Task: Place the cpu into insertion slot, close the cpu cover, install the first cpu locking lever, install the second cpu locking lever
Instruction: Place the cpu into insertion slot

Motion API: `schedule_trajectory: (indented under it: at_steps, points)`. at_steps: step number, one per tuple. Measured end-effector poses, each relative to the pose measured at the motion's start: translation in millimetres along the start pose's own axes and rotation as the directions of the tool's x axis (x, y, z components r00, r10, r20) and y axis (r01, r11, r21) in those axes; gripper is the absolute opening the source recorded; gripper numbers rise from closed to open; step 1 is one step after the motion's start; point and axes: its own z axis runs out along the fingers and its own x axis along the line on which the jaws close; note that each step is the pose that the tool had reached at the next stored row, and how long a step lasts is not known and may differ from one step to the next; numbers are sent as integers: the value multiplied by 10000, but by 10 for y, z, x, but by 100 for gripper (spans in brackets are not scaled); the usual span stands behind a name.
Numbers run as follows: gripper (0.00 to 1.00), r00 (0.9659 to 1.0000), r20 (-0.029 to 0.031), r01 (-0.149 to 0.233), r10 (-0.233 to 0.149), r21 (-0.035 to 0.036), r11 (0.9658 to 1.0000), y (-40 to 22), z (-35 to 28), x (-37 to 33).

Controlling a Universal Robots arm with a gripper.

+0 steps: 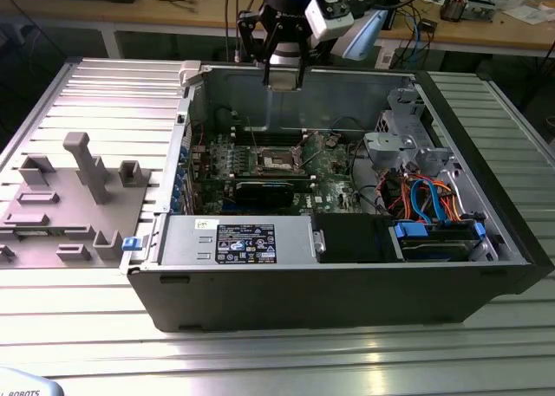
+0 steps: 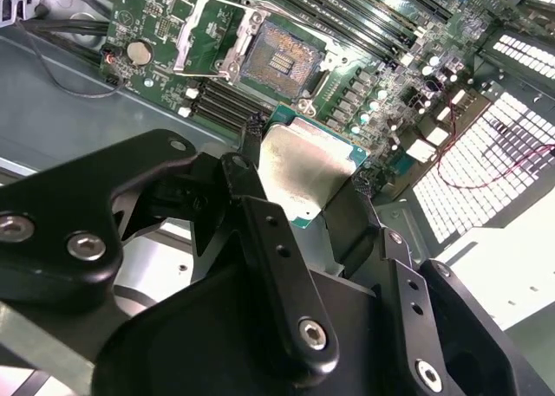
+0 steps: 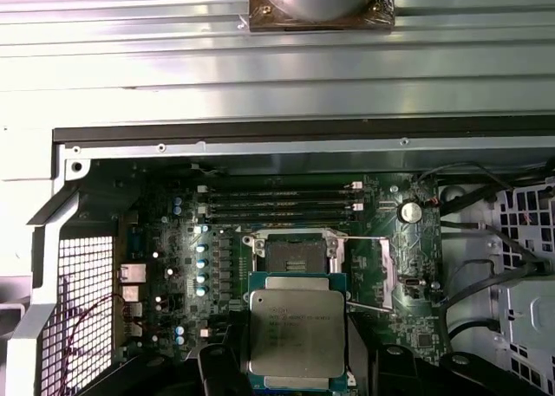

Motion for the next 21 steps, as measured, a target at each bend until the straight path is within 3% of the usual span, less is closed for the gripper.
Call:
schedule_trajectory:
  at_steps: [21]
  points:
    - [54, 10000, 0, 1, -1, 0, 10000, -4, 39, 18]
